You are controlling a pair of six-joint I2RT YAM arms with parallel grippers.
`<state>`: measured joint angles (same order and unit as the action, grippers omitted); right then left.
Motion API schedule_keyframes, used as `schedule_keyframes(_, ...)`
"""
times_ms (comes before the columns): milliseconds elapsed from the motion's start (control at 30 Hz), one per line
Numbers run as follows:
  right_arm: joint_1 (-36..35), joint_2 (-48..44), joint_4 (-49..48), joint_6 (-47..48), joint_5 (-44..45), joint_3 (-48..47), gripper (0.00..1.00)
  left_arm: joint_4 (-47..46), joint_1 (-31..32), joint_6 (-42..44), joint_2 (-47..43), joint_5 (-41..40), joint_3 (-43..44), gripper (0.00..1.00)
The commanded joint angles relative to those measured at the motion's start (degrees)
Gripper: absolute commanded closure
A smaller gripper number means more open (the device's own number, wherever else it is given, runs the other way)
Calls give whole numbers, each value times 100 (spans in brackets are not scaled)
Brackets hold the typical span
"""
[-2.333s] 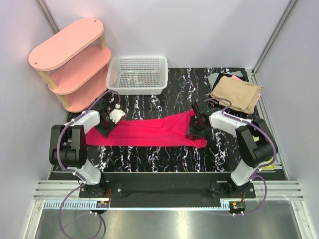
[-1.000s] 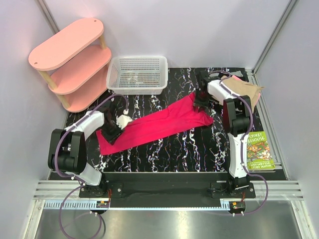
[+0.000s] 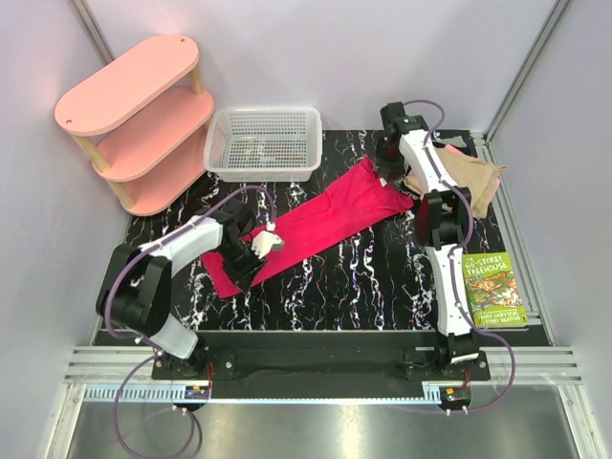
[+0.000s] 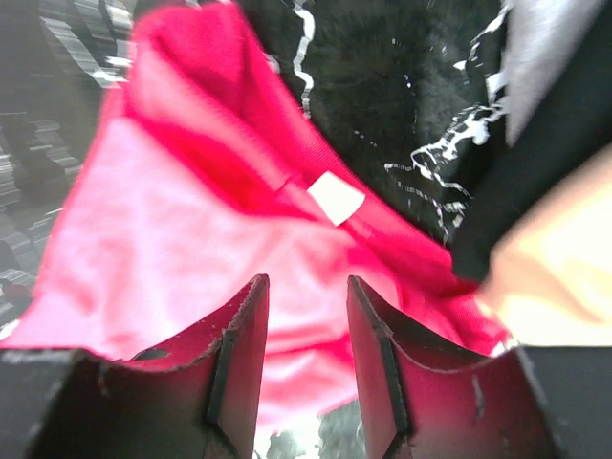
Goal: Fold and stack the t-shirts
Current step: Rotate the tshirt 45 degrees
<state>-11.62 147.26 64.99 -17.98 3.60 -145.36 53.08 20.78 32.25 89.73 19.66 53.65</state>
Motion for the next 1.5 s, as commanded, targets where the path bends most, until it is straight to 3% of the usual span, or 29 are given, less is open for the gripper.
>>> schedule_keyframes(0, -69, -1085, 4, -65, -140, -63, 53, 317, -204, 71, -799, -180, 698, 67)
schedule_keyframes(167, -156, -1769, 75, -162, -525, 726, 54, 116, -521, -78, -467, -796, 1069, 67)
schedule_keyframes(200, -226, -1884, 40, -171, -570, 1276, 54, 37, -557, -157, -361, -1076, 990, 67)
schedule_keyframes(333, -482, -2569, -923, -267, -711, 2949, 54, -420, -557, -254, 87, -1473, 648, 69)
schedule_keyframes(500, -508, -2527, -1357, -408, -1089, 3768, 56, -719, -557, -316, 439, -1772, 445, 70)
schedule_keyframes(833, -491, -1913, -1472, -382, -1134, 3769, 56, -791, -505, -289, 405, -2116, 199, 71)
schedule_keyframes(1133, -148, -1447, -1463, -320, -966, 3901, 57, -746, 216, -465, 185, -2001, -21, 71)
schedule_keyframes(1467, 133, -708, -1007, -338, -1317, 2611, 57, -685, 568, -535, 229, -1606, -443, 71)
